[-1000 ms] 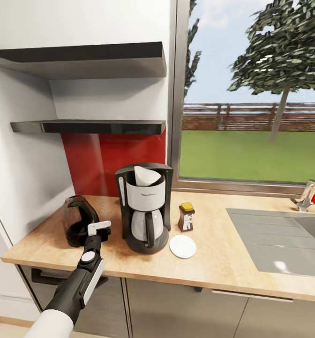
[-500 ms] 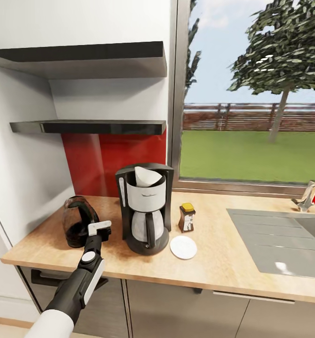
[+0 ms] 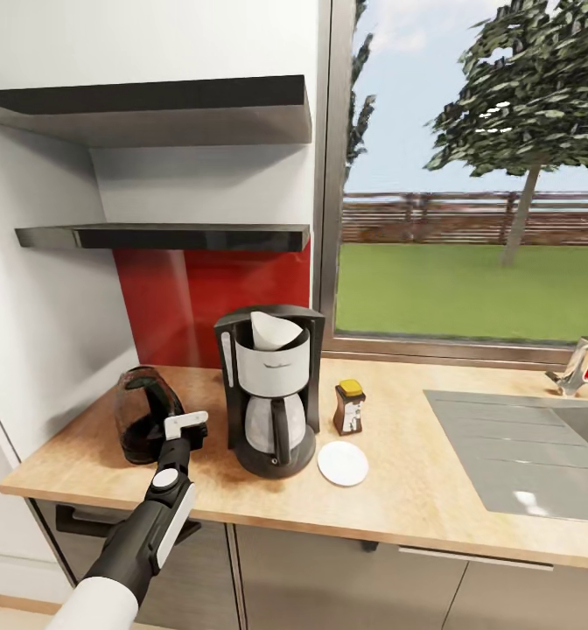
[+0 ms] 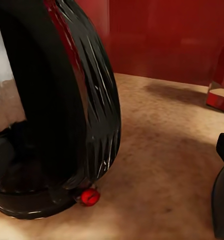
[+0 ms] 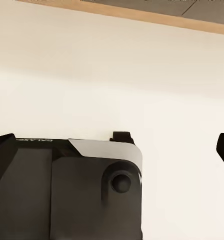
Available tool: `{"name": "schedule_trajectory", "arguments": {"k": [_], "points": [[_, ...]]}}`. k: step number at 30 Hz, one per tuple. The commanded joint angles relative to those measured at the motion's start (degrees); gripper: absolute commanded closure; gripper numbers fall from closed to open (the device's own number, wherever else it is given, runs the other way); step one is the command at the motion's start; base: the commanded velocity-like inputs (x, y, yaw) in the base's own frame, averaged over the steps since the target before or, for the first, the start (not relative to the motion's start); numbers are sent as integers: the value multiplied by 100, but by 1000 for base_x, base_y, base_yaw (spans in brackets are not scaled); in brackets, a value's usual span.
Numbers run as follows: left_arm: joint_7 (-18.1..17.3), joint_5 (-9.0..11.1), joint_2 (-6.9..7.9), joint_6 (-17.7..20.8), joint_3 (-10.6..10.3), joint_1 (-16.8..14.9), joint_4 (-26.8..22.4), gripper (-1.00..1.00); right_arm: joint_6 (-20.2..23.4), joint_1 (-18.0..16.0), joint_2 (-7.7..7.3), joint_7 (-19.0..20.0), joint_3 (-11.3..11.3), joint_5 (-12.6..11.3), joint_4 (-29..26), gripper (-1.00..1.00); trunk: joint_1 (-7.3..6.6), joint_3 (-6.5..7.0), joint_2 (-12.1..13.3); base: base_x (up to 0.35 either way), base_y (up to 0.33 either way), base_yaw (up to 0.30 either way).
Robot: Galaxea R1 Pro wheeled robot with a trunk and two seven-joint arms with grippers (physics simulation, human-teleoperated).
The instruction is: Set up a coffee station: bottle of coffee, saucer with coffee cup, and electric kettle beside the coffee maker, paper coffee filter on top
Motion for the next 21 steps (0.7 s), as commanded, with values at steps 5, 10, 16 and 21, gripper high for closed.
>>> {"name": "schedule_trajectory", "arguments": {"k": [5, 10, 16, 21], "points": [[39, 37, 9, 25, -18, -1, -7, -100, -2, 9, 2, -22, -48, 60, 2, -100, 3, -2, -4, 67, 0, 0], [39, 36, 12, 25, -18, -1, -7, -100, -8, 41, -1, -22, -48, 60, 2, -100, 3, -2, -4, 6, 0, 0], [39, 36, 13, 25, -17, -1, -7, -100, -3, 203, -6, -23, -48, 60, 2, -100, 3, -2, -4, 0, 0, 0], [39, 36, 13, 25, -12, -1, -7, -100, 17, 307, -7, -23, -48, 60, 2, -100, 3, -2, -4, 75, 0, 0]]}}
